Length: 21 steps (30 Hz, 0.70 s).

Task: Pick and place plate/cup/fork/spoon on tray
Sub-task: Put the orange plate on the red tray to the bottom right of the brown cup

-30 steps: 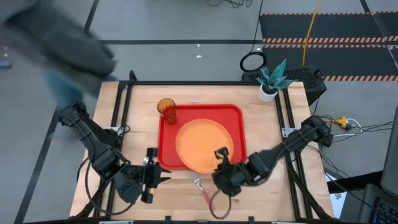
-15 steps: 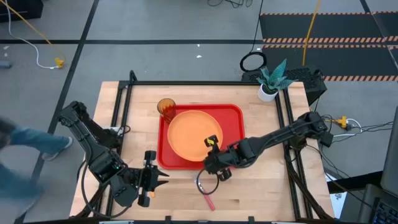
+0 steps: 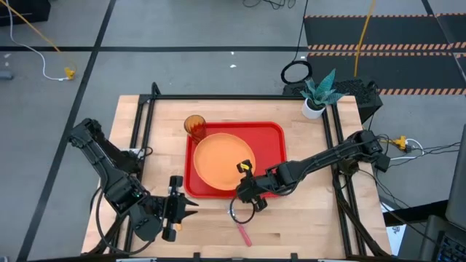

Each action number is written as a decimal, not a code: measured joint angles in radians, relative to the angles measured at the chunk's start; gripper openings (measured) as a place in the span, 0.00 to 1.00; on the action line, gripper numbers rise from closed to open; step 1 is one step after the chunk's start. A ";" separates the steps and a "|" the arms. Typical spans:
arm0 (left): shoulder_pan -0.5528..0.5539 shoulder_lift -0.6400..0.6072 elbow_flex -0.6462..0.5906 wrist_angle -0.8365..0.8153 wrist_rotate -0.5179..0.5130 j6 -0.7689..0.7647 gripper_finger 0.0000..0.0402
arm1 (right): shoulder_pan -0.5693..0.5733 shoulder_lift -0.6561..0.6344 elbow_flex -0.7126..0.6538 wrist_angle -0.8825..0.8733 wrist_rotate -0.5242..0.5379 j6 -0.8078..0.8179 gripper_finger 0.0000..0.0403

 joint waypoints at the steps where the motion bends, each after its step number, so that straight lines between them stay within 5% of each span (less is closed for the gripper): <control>1: 0.003 0.000 0.000 0.000 0.000 0.003 0.22 | -0.001 0.000 -0.005 0.009 0.002 -0.010 0.00; 21: 0.026 0.000 0.000 0.000 -0.010 0.005 0.22 | -0.096 0.000 -0.069 0.153 -0.021 -0.023 0.00</control>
